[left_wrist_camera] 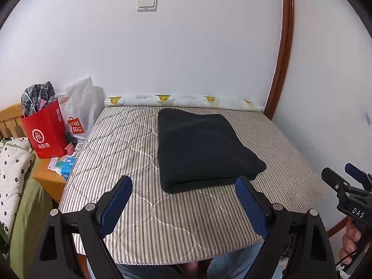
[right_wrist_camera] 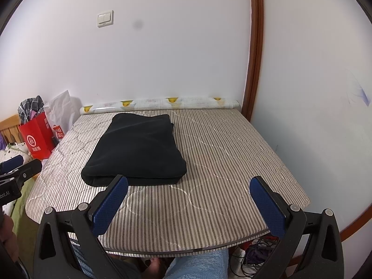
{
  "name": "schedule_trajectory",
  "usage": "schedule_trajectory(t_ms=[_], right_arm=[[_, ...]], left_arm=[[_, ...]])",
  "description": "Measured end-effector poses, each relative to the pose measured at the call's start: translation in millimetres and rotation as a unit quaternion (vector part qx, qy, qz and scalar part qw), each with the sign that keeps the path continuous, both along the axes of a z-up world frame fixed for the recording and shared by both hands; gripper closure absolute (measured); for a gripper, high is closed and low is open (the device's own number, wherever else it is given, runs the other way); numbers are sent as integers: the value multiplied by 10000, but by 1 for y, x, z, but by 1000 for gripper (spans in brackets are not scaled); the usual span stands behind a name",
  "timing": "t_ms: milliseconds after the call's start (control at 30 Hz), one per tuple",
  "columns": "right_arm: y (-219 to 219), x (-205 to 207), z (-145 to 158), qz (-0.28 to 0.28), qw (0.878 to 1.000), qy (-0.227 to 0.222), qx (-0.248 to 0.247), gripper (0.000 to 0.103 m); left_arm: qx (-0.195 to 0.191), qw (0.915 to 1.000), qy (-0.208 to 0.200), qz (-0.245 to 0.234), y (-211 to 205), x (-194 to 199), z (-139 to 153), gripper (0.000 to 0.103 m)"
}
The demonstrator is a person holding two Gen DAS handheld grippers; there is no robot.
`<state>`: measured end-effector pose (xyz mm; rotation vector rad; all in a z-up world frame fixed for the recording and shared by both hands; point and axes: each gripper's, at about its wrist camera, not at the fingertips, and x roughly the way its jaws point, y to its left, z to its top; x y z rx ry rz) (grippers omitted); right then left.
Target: Fold small clothes
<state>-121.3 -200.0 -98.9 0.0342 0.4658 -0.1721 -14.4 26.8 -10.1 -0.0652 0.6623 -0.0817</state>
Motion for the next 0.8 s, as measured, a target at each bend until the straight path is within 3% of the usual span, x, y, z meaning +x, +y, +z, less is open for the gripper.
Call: schedule_trajectory(t_ms=[800], right_arm=[[-1, 1, -2, 75, 10000, 27, -43, 0]], left_arm=[[-27, 10000, -1, 34, 3, 2, -4, 13]])
